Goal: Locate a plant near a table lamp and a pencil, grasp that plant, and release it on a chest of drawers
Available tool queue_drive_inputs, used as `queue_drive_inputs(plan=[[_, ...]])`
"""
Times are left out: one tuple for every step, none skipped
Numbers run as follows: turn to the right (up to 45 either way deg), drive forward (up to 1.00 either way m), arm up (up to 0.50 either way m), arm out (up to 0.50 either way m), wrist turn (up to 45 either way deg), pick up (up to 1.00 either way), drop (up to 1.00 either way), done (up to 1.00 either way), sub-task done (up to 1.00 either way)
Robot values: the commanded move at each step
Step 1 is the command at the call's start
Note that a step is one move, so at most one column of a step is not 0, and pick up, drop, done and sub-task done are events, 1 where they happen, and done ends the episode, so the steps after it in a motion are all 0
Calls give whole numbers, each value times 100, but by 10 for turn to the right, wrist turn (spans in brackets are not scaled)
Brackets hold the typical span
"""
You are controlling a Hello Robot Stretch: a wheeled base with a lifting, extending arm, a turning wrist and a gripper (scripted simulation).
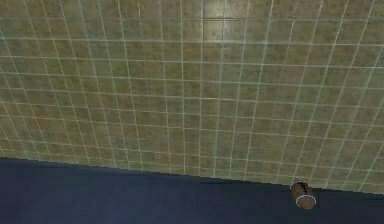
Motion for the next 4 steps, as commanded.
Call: queue_drive_inputs(plan=[[0,15,0,0,0,0,0,0,0],[-450,0,0,0,0,0,0,0,0],[-150,0,0,0,0,0,0,0,0],[0,100,0,0,0,0,0,0,0]])
